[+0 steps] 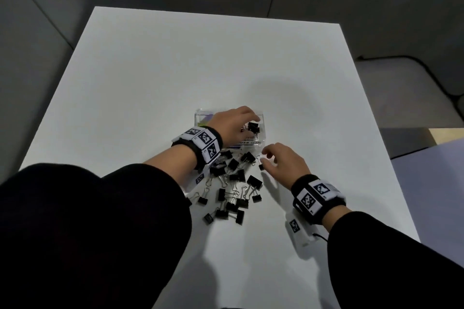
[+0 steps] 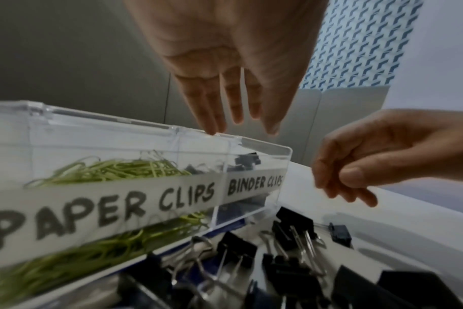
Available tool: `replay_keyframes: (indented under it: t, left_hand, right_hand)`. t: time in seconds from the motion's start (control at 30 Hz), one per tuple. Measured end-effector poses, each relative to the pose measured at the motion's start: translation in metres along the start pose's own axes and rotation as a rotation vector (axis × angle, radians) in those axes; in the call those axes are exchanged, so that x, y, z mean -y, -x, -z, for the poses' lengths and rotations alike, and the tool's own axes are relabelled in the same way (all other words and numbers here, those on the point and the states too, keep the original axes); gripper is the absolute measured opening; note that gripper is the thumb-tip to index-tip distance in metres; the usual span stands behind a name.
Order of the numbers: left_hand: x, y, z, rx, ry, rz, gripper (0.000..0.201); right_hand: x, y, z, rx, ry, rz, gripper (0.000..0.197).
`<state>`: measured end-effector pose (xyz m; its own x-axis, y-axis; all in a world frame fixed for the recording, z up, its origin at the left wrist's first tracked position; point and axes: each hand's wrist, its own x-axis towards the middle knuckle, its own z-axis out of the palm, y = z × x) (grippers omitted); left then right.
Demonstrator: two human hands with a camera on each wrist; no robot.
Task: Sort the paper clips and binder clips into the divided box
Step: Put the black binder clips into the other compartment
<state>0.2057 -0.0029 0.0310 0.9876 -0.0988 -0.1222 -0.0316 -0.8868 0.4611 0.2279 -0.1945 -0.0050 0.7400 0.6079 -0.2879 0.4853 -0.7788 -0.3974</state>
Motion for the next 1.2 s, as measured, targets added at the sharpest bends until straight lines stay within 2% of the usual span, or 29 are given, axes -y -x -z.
replay_keyframes:
  t: [0.13, 0.2, 0.3, 0.37, 0.43, 0.5, 0.6, 0.73, 0.87, 1.07, 1.2]
  left_hand:
    - [0.001, 0.029, -0.01, 0.042, -0.149, -0.05, 0.026]
    - [0.003, 0.048, -0.021, 0.045, -0.205, -0.158, 0.024]
    - [0.009, 0.069, -0.041, -0.027, -0.277, -0.27, 0.018]
    - [0.011, 0.077, -0.047, 0.0, -0.255, -0.168, 0.029]
    - [0.017, 0.082, -0.053, 0.069, -0.254, 0.033, 0.048]
    - [0.022, 0.086, -0.056, 0.132, -0.274, 0.153, 0.064]
    - [0.023, 0.088, -0.06, 0.189, -0.27, 0.191, 0.069]
    - [0.021, 0.094, -0.063, 0.199, -0.267, 0.205, 0.064]
    - [0.015, 0.106, -0.066, 0.206, -0.264, 0.156, 0.06]
    - [0.017, 0.124, -0.057, 0.259, -0.185, 0.296, 0.089]
    - [0.01, 0.13, -0.06, 0.335, -0.15, 0.354, 0.1]
  right_hand:
    - [0.003, 0.002, -0.009, 0.19, 0.226, 0.022, 0.08]
    - [0.007, 0.004, -0.012, 0.203, 0.3, 0.012, 0.089]
    - [0.014, 0.006, -0.019, 0.224, 0.293, -0.028, 0.087]
    - [0.02, 0.008, -0.023, 0.231, 0.248, -0.046, 0.078]
    - [0.027, 0.01, -0.025, 0.226, 0.234, -0.026, 0.07]
    - [0.033, 0.01, -0.025, 0.182, 0.262, 0.035, 0.074]
    - [0.04, 0.008, -0.024, 0.155, 0.281, 0.136, 0.081]
    - [0.043, 0.01, -0.032, 0.32, 0.339, 0.133, 0.084]
    - [0.038, 0.022, -0.031, 0.388, 0.367, 0.169, 0.091]
    - [0.025, 0.034, -0.02, 0.353, 0.373, 0.043, 0.111]
    - [0.03, 0.038, -0.03, 0.366, 0.309, -0.006, 0.115]
